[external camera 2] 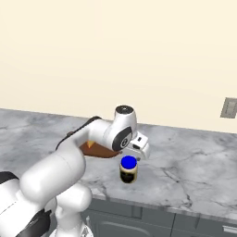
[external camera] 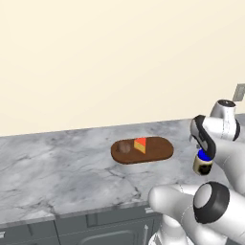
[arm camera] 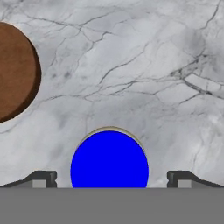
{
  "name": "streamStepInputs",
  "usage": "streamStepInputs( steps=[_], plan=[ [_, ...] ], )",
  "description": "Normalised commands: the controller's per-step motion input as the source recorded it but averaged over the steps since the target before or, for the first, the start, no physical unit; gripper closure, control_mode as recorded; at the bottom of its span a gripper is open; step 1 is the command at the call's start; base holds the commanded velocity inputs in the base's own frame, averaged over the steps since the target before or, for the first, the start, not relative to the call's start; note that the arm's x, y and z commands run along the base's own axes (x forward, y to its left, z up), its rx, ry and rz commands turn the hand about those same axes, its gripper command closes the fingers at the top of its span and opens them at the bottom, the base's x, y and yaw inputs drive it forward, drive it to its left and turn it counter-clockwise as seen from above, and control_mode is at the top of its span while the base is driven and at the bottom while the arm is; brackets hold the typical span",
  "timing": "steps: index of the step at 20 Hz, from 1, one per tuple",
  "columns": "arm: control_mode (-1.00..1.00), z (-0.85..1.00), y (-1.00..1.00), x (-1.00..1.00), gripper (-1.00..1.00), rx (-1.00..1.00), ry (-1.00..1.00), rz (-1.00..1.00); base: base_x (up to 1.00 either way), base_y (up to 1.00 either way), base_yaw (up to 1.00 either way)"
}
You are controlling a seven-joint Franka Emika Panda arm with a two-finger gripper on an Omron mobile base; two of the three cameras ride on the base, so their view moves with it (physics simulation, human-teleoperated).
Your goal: Retrieve the reheated potato from the microwave, then place the potato, cheese, and condiment on the cutting board.
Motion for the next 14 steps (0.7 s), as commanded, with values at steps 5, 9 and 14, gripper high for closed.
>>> streamStepInputs(
  steps=[5,9,14],
  plan=[
    [-1.00,-0.07,0.00,-0.20,-1.00,0.00,0.00,0.00,0.00,0.00,0.00],
    [-1.00,-0.14,0.00,-0.06,-1.00,0.00,0.00,0.00,0.00,0.00,0.00],
    [-1.00,-0.09,0.05,0.06,-1.00,0.00,0.00,0.00,0.00,0.00,0.00]
  ],
)
